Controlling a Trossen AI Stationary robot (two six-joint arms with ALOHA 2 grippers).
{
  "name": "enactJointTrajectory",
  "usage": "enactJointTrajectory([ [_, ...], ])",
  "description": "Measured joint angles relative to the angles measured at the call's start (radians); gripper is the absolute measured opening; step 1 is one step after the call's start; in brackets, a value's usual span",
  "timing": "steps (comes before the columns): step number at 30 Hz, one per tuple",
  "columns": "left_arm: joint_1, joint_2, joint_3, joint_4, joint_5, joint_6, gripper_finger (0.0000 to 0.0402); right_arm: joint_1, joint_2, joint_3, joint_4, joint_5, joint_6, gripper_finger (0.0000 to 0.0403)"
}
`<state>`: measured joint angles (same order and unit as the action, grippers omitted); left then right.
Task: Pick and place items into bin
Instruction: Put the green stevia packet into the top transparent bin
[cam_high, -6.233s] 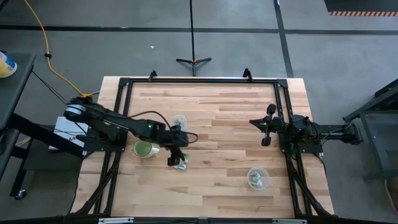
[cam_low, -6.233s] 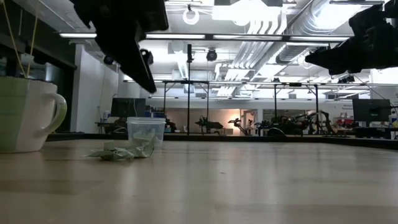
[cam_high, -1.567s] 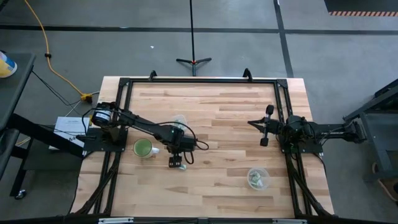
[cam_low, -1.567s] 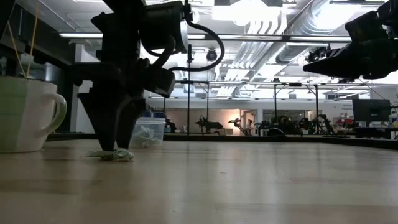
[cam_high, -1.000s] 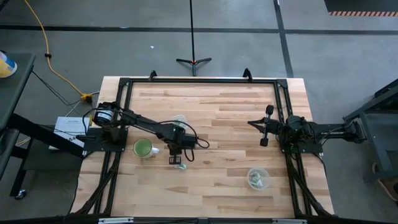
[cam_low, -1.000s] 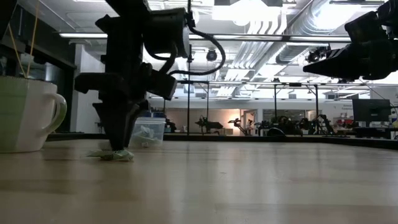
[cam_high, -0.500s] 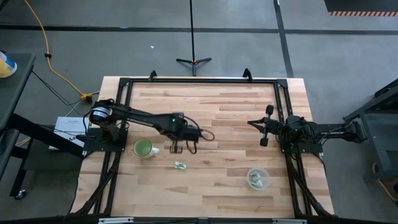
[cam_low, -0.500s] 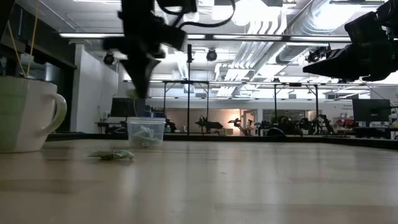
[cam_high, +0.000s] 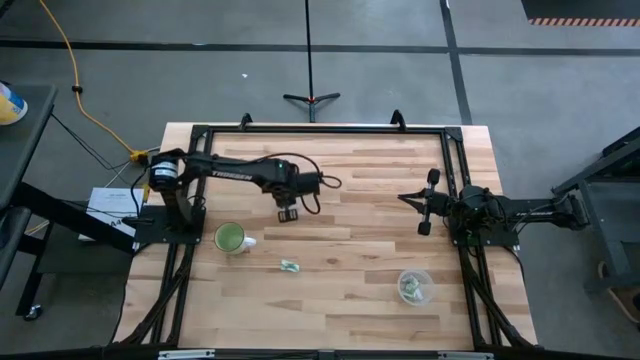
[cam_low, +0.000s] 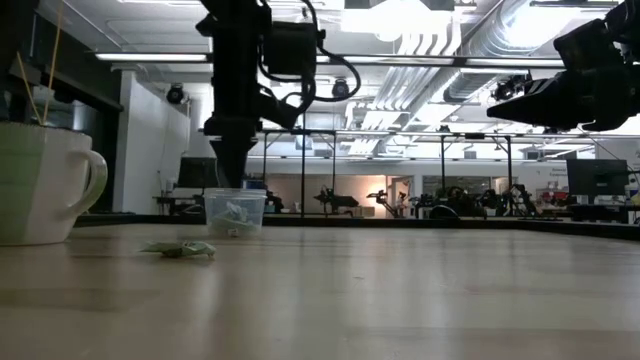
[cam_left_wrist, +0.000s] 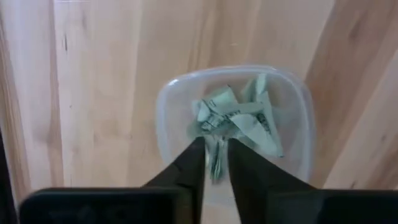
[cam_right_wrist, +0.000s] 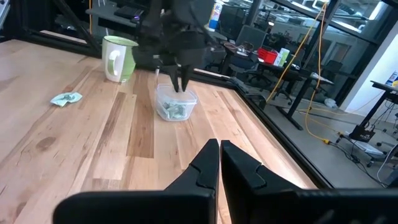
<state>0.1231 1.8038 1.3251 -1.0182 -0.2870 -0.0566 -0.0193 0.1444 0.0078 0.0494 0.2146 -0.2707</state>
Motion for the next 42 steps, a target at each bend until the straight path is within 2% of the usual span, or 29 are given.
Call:
enactJointTrajectory([
  [6, 0.023, 0.000, 0.007, 0.014, 0.024, -0.004, 0.0172, 0.000, 0.000, 0.000, 0.000, 0.000, 0.000, 0.0007],
  [11, -0.036, 0.000, 0.028, 0.058, 0.268, 0.006, 0.0212, 0.000, 0.000, 0.000, 0.000, 0.000, 0.000, 0.0009],
  [14, -0.103, -0.001, 0.032, 0.053, 0.339, 0.041, 0.0220, 0.000, 0.000, 0.000, 0.000, 0.001, 0.000, 0.0005],
  [21, -0.278, -0.001, 0.032, 0.072, 0.306, -0.011, 0.0222, 0.000, 0.000, 0.000, 0.000, 0.003, -0.001, 0.0001],
  [26, -0.389, 0.013, 0.034, 0.162, 0.348, -0.106, 0.0222, 0.000, 0.000, 0.000, 0.000, 0.003, -0.001, 0.0001],
  [29, -0.442, 0.034, 0.034, 0.209, 0.315, -0.133, 0.0222, 0.000, 0.000, 0.000, 0.000, 0.004, -0.001, 0.0002],
  [35, -0.472, 0.118, 0.032, 0.246, 0.302, -0.150, 0.0222, 0.000, 0.009, 0.000, 0.008, 0.015, -0.001, 0.0002],
  [42, -0.451, 0.162, 0.032, 0.240, 0.362, -0.149, 0.0222, 0.000, 0.020, 0.000, 0.012, 0.031, 0.000, 0.0001],
])
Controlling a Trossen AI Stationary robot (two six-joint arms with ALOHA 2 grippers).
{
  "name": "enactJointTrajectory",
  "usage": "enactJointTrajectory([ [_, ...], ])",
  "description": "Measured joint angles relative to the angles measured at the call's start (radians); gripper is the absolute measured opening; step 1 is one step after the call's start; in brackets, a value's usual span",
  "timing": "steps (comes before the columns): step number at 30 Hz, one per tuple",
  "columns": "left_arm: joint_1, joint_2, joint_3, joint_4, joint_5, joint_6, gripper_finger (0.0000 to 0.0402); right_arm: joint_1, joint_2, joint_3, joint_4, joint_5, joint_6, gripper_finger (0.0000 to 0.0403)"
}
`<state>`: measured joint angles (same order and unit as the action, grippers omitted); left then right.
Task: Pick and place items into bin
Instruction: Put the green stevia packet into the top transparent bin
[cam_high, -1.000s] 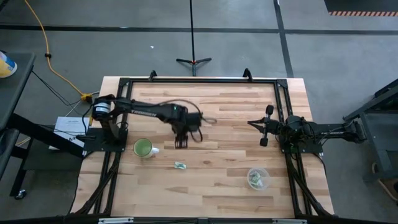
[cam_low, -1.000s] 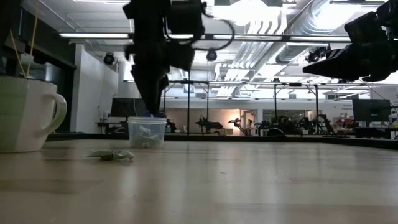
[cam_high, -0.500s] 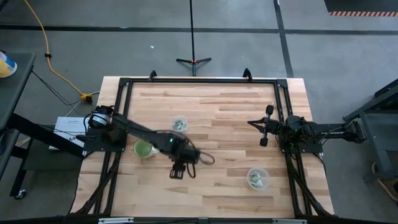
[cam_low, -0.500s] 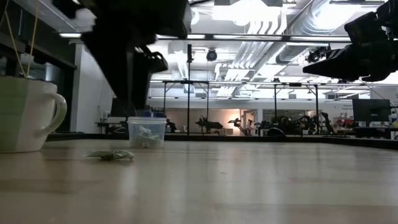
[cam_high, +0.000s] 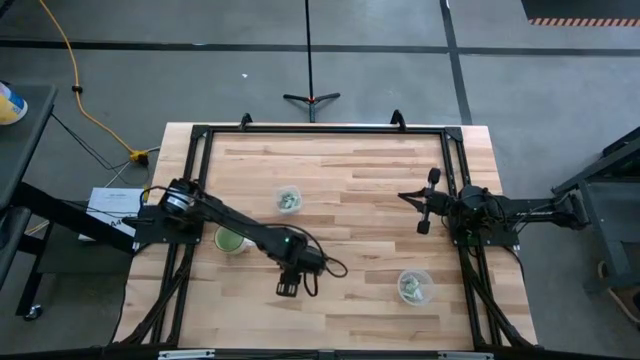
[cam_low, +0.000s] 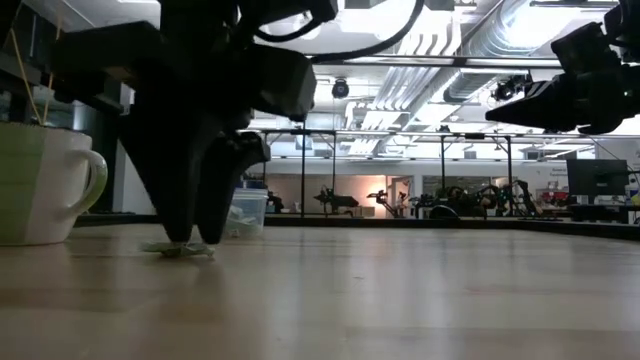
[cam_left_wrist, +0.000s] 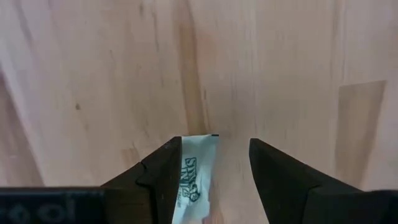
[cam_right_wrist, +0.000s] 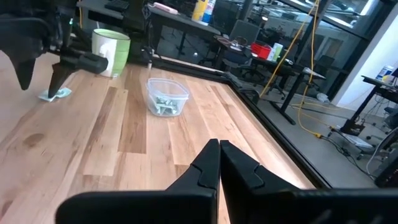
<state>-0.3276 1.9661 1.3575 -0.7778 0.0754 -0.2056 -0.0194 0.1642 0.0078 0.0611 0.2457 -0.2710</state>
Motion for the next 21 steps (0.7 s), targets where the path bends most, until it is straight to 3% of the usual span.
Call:
enactJointTrajectory([
  [13, 0.001, -0.005, -0.113, 0.058, -0.068, 0.022, 0.0213, 0.000, 0.000, 0.000, 0.001, -0.004, 0.000, 0.0001],
  [21, 0.005, -0.001, -0.103, 0.043, -0.080, 0.052, 0.0102, 0.000, 0.000, 0.000, 0.002, -0.004, 0.000, 0.0003],
])
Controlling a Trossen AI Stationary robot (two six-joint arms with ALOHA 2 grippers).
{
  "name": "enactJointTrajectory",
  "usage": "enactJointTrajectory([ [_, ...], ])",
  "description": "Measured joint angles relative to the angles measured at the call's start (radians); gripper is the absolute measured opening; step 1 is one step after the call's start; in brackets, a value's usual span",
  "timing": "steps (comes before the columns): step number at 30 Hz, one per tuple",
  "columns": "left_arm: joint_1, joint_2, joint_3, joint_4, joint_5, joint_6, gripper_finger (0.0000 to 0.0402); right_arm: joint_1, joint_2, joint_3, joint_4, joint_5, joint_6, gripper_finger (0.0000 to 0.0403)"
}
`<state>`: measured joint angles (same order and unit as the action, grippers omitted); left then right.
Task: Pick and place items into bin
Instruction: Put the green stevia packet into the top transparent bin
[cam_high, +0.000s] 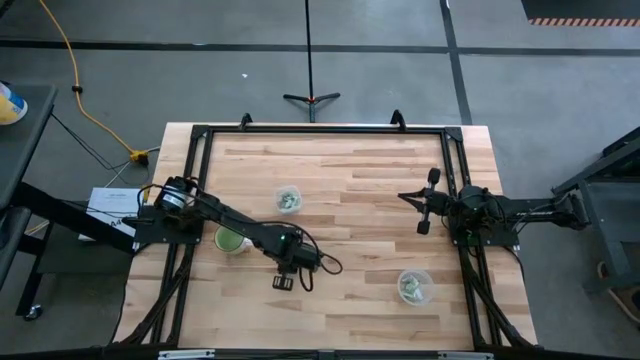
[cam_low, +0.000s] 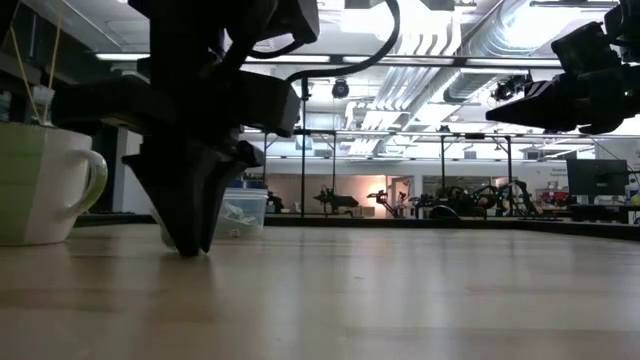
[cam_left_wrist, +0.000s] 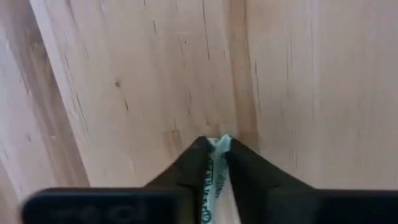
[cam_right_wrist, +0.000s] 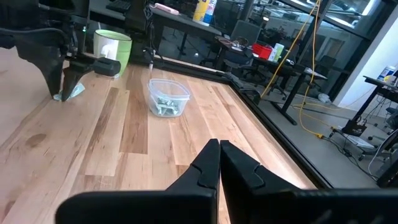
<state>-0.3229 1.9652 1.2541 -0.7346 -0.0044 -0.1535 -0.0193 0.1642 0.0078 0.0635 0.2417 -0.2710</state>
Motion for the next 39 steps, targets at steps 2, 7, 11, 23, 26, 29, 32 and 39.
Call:
enactJointTrajectory([
  [2, 0.010, 0.001, 0.017, -0.015, 0.000, 0.002, 0.0068, 0.000, 0.000, 0.000, 0.000, 0.000, 0.000, 0.0001],
  [7, 0.047, 0.009, 0.078, -0.092, -0.010, 0.044, 0.0021, 0.000, 0.000, 0.000, 0.000, 0.000, 0.000, 0.0005],
  [11, 0.089, 0.011, 0.148, -0.243, -0.137, 0.078, 0.0032, 0.000, 0.000, 0.000, 0.000, -0.001, 0.000, 0.0006],
  [23, 0.273, 0.007, 0.289, -0.449, -0.242, 0.224, 0.0021, 0.000, 0.000, 0.000, -0.005, -0.002, 0.000, 0.0002],
  [26, 0.303, 0.007, 0.314, -0.480, -0.236, 0.232, 0.0024, 0.000, 0.000, 0.000, -0.006, -0.002, 0.000, 0.0001],
  [29, 0.319, -0.007, 0.331, -0.476, -0.237, 0.274, 0.0037, 0.000, 0.000, 0.000, -0.006, -0.002, 0.000, 0.0002],
  [32, 0.335, -0.012, 0.331, -0.480, -0.264, 0.295, 0.0036, 0.000, 0.000, 0.000, -0.007, -0.002, 0.000, 0.0002],
  [39, 0.404, -0.010, 0.297, -0.490, -0.189, 0.288, 0.0028, 0.000, 0.000, 0.000, -0.008, -0.002, 0.000, 0.0002],
])
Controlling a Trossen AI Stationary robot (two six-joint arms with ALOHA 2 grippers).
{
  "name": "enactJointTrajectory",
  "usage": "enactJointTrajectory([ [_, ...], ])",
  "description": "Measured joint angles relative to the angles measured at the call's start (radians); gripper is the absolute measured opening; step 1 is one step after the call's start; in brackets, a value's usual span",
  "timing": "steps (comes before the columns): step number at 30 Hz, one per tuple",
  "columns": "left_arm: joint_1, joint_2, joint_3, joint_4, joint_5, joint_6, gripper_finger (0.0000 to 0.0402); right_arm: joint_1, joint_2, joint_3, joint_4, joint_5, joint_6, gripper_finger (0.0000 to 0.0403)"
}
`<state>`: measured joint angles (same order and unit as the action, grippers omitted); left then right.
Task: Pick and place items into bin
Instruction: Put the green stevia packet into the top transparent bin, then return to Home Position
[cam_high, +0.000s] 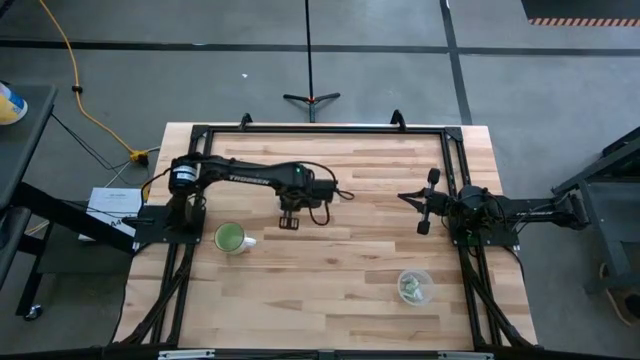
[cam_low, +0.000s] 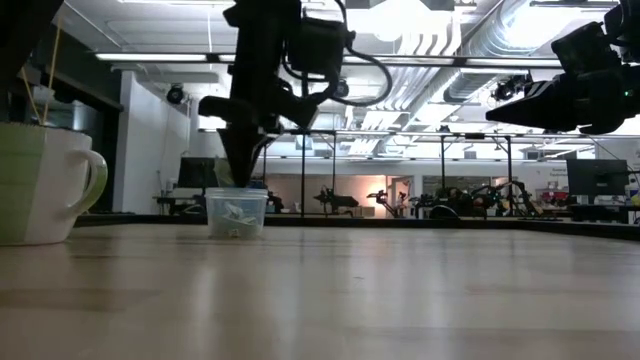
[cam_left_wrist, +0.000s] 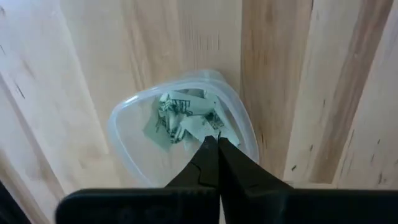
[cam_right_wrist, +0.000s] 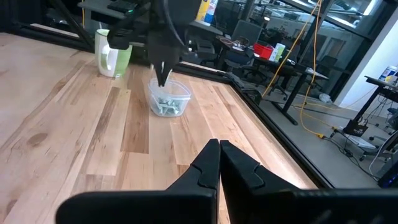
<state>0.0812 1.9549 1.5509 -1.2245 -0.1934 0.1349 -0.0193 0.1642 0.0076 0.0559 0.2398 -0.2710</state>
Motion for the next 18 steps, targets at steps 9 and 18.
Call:
enactJointTrajectory([
  [9, 0.048, -0.005, -0.003, 0.016, 0.030, -0.061, 0.0149, 0.000, 0.000, 0.000, 0.000, 0.000, 0.000, 0.0003],
  [18, 0.050, -0.255, -0.265, 0.534, 0.143, -0.037, 0.0143, 0.000, 0.005, 0.000, -0.004, -0.011, 0.000, 0.0001],
])
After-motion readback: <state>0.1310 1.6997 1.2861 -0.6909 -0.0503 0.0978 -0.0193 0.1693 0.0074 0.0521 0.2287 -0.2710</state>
